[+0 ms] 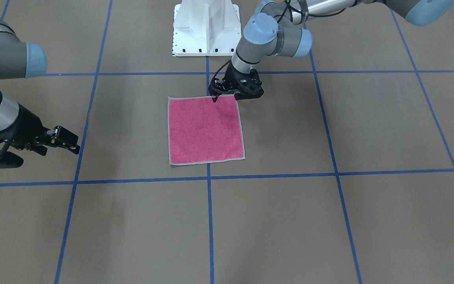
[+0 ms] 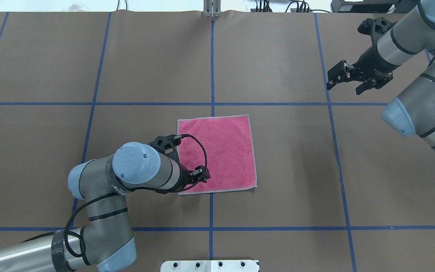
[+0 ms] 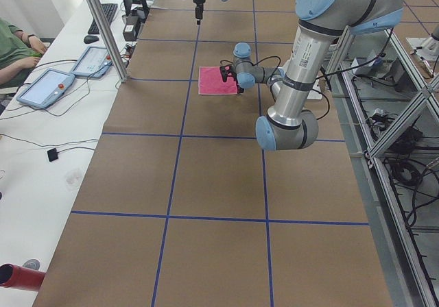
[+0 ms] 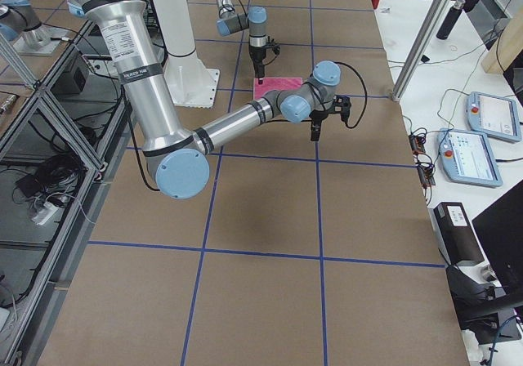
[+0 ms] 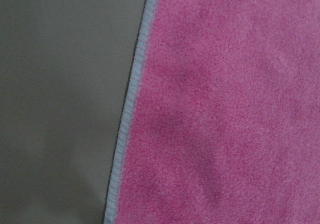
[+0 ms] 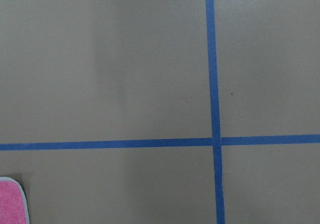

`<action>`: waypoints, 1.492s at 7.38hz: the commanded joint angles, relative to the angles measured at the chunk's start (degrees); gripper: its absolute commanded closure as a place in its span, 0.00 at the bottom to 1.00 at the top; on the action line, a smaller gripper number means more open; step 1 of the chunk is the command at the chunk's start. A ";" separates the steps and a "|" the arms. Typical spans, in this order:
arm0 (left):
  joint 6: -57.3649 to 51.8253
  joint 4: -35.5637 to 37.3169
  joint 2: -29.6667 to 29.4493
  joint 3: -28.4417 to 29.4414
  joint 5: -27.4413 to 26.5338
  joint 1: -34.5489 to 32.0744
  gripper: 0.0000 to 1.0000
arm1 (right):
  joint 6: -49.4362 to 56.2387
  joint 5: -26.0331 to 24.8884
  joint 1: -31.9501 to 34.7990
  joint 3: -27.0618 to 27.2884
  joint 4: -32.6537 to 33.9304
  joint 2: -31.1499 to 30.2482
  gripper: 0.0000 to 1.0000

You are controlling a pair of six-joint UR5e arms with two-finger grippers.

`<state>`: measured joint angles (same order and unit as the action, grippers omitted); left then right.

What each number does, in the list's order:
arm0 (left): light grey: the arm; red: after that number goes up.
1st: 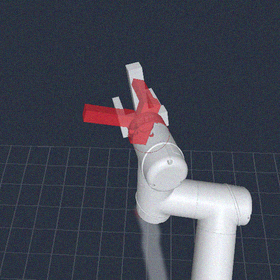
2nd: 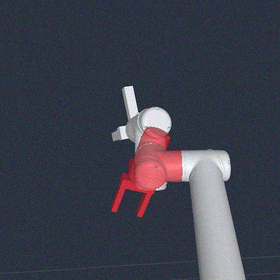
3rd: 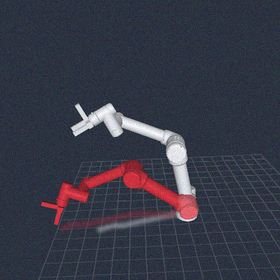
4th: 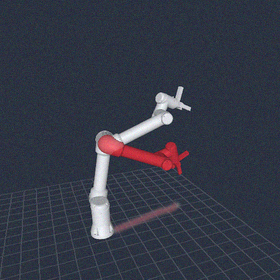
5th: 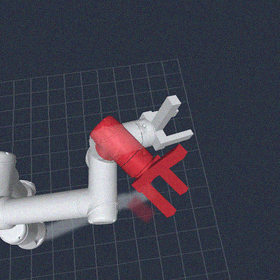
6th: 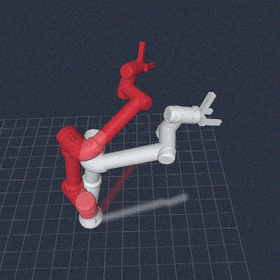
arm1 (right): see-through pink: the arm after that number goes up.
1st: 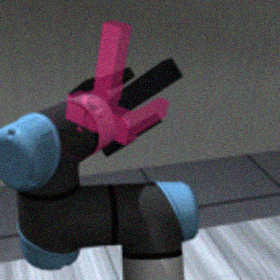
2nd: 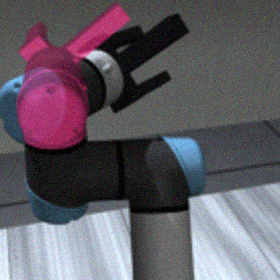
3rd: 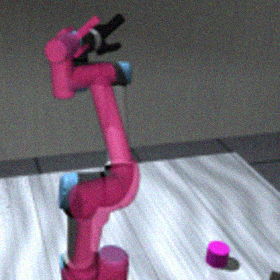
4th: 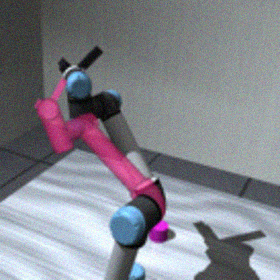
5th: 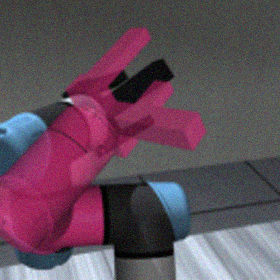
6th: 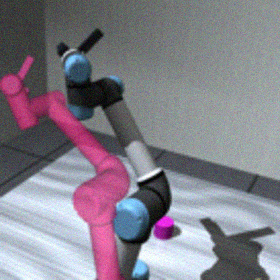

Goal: Fold towel twice with both arms
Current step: 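Pinch the towel corner with the left gripper and hold it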

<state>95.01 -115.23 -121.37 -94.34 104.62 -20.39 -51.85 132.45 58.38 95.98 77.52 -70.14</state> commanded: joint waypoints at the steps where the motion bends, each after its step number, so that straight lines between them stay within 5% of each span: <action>1: 0.00 0.00 -0.01 0.03 -0.03 0.00 0.11 | 0.00 0.00 -0.02 0.00 0.00 0.00 0.01; 5: 0.09 0.09 -0.18 0.03 -0.03 0.35 0.29 | 0.09 0.00 0.07 -0.09 0.00 0.00 0.01; 11: 0.00 0.00 0.35 -0.76 -0.03 0.09 0.05 | -0.18 0.00 0.06 -0.26 0.00 0.17 0.01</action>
<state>95.01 -115.22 -121.15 -94.94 104.59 -20.21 -51.93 132.45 58.40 95.71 77.52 -70.06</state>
